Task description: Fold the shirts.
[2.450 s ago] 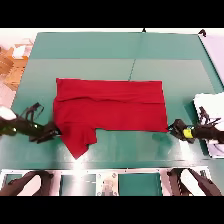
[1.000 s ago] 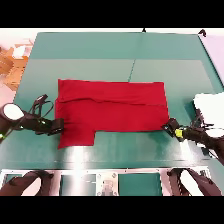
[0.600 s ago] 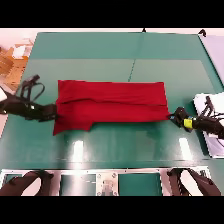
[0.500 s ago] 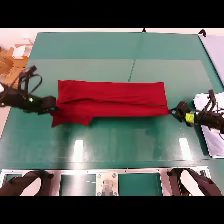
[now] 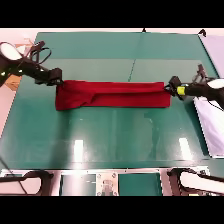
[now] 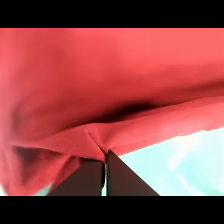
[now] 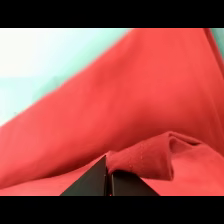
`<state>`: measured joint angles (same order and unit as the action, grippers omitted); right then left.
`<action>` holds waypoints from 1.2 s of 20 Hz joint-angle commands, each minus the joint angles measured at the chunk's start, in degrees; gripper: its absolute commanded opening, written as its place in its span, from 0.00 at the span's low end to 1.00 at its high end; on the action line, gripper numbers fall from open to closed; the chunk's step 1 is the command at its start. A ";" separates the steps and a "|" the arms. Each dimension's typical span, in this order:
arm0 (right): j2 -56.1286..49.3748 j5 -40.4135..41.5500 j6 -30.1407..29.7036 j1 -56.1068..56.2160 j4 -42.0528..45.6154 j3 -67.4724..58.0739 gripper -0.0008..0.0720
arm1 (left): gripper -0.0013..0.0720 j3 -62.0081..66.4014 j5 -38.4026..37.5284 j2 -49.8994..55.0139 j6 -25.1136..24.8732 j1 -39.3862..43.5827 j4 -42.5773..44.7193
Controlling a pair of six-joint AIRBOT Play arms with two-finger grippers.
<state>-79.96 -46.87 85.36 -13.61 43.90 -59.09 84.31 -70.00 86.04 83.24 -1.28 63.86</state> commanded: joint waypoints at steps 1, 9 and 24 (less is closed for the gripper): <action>-14.82 2.78 -0.07 2.93 -1.57 -10.91 0.03 | 0.05 6.19 7.13 10.99 -3.82 -0.02 -3.21; -25.42 -13.25 -0.52 -4.02 -3.58 -30.71 0.62 | 0.97 11.89 19.47 16.15 -10.80 -1.14 -11.17; -35.12 -26.40 -16.04 -6.62 0.00 -28.81 0.70 | 0.05 20.06 3.26 16.59 -8.74 2.21 -11.17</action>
<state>-112.66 -74.61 71.46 -22.26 44.77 -88.25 104.22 -66.74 102.54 75.09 -1.85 52.69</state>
